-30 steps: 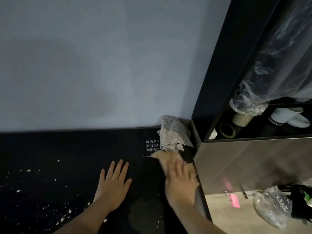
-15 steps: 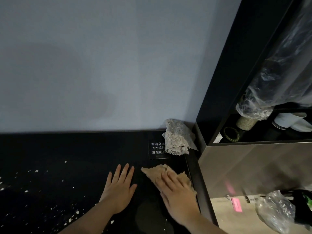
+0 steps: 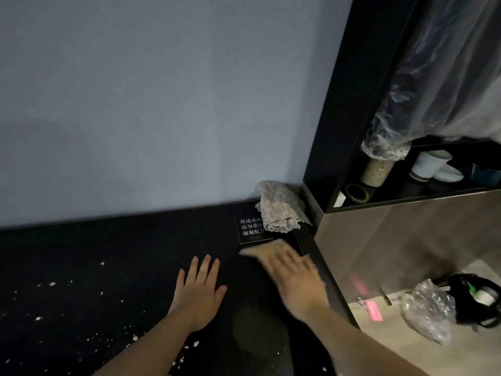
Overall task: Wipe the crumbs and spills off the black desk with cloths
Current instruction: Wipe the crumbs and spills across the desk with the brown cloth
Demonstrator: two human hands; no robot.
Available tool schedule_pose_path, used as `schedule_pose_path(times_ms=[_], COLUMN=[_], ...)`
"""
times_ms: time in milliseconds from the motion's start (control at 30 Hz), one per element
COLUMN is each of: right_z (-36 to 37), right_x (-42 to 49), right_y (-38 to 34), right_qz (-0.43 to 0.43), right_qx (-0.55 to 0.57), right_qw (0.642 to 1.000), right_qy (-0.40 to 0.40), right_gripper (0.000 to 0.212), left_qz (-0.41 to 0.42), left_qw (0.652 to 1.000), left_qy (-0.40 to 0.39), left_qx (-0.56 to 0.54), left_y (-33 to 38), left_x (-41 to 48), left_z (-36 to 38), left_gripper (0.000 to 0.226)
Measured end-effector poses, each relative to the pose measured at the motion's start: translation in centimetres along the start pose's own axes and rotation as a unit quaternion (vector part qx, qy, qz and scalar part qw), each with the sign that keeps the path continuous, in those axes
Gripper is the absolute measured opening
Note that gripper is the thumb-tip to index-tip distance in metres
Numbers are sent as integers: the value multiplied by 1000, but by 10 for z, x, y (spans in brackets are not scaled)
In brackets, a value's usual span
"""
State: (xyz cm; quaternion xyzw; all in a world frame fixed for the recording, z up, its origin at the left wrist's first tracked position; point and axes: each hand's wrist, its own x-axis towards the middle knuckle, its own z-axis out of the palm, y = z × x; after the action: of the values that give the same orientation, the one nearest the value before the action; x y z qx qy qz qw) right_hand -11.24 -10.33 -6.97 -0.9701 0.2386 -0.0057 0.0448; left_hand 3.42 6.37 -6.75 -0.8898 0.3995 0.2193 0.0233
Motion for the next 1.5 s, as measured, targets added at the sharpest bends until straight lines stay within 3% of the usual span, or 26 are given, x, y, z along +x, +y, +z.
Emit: schedule_pose_path(times_ms=[67, 133, 200, 267, 333, 400, 467, 533, 600, 700, 767, 833, 933, 967, 1067, 1133, 1200, 1233, 1267, 1300, 1333, 1400, 1500], right_z=[-5, -5, 3, 10, 10, 8, 3, -1, -1, 12, 15, 17, 8, 7, 22, 20, 12, 3, -2, -1, 3, 20, 27], right_x=[14, 17, 11, 0, -2, 6, 21, 37, 39, 1, -27, -32, -17, -17, -36, -34, -14, -4, 1, 2, -1, -11, -37], right_y=[3, -12, -39, -54, -43, -13, 9, 12, 1, -9, 6, 31, 37, 25, -11, 6, 41, 54, 59, 55, 45, 15, -30], right_qz=[151, 196, 126, -4, -26, 57, 212, 273, 222, -43, -142, -113, 146, 154, -17, -79, 40, 159, 272, 359, 384, 302, 3], right_qx=[44, 51, 70, 50, 14, 3, 64, 77, 73, 13, 9, -12, 56, 68, 72, 49, 79, 149, 248, 274, 233, 104, 63], right_qw=[988, 979, 990, 999, 1000, 998, 975, 959, 972, 998, 990, 993, 985, 982, 995, 995, 996, 976, 930, 892, 893, 944, 996], right_qy=[0, 12, 8, 14, 4, 9, -2, 14, 12, 50, 23, 36, 77, 86, 72, 22, 8, 5, -12, 4, 30, 86, 70], right_gripper=[51, 52, 53, 51, 49, 55, 54, 55, 53, 47, 43, 43, 46, 47, 46, 45, 52, 61, 67, 59, 45, 47, 48], left_qz=[8, 12, 13, 18, 21, 19, 18, 14, 8, 1, 0, -2, -6, -6, -4, -5, -6, -6, -6, -5, -5, -4, 1], left_qw=[1000, 1000, 999, 999, 999, 999, 1000, 1000, 1000, 1000, 1000, 1000, 1000, 1000, 1000, 1000, 1000, 1000, 1000, 1000, 1000, 1000, 1000], left_qy=[-8, -21, -29, -31, -31, -30, -25, -22, -22, -19, -17, -18, -7, -6, -11, -12, -8, -6, -5, -6, -8, -13, -15], left_qx=[2, -2, -5, -4, -3, -3, -1, -1, 1, 5, 8, 5, 7, 7, 4, 4, 6, 7, 8, 7, 4, 1, -4], left_y=[-3, -4, -4, -5, -5, -5, -5, -5, -5, -3, -2, -2, -1, -1, 0, 0, 0, 0, 0, 0, 0, 0, -1], left_x=[2, 4, 5, 7, 5, 3, 4, 5, 4, 4, 3, 2, 2, 2, 1, 0, 0, 0, 1, 2, 2, 2, 2], left_z=[0, 0, -2, -4, -4, -2, -1, 0, 0, 0, 0, 1, 2, 2, 0, -1, 0, 1, 1, 1, 0, -1, -2], left_gripper=[63, 63, 64, 65, 65, 65, 64, 64, 64, 64, 63, 63, 63, 63, 63, 63, 63, 63, 63, 63, 63, 64, 64])
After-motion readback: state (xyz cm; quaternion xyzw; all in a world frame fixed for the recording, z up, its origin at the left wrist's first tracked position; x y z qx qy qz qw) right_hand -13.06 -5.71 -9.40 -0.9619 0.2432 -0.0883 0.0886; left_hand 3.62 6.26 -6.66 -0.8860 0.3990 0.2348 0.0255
